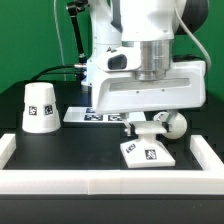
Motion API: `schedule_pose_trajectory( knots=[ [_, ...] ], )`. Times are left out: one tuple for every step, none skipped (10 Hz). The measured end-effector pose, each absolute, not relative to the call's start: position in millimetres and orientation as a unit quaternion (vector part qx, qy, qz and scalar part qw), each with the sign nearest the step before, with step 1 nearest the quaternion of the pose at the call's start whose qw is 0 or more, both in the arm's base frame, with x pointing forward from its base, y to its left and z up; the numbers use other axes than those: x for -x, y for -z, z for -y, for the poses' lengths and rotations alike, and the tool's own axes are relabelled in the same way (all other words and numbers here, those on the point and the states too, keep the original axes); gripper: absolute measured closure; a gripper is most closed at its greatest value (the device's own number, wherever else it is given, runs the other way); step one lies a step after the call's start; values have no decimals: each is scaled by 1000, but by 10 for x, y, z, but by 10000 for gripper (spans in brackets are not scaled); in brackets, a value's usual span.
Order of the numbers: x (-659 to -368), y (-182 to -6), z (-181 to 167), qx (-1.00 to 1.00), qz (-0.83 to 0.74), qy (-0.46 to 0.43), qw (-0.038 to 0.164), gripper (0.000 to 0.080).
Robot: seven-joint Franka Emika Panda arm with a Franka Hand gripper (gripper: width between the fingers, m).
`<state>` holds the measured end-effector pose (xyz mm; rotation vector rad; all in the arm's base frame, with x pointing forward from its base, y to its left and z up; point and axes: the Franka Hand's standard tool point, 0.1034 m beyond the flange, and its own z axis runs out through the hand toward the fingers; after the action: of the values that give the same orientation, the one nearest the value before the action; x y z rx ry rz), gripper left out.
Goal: Assemble lamp
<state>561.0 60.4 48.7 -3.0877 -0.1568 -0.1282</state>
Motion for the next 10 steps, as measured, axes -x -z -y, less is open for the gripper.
schedule_pose_trajectory(
  knots=[
    [-5688, -488, -656, 998, 41, 46, 25, 263],
    [-5770, -489, -721, 998, 35, 51, 26, 263],
    [-5851, -488, -781, 997, 31, 57, 28, 263],
    [-5945, -491, -825, 997, 31, 68, 29, 263],
    [-6048, -495, -861, 996, 30, 76, 30, 263],
    [-6129, -499, -892, 996, 30, 81, 31, 263],
    [-6167, -498, -921, 996, 31, 82, 32, 263],
    [-6176, -504, -954, 996, 28, 77, 33, 263],
    [-6181, -506, -988, 996, 27, 74, 34, 263],
    [-6179, -505, -996, 996, 27, 74, 34, 263]
  ],
)
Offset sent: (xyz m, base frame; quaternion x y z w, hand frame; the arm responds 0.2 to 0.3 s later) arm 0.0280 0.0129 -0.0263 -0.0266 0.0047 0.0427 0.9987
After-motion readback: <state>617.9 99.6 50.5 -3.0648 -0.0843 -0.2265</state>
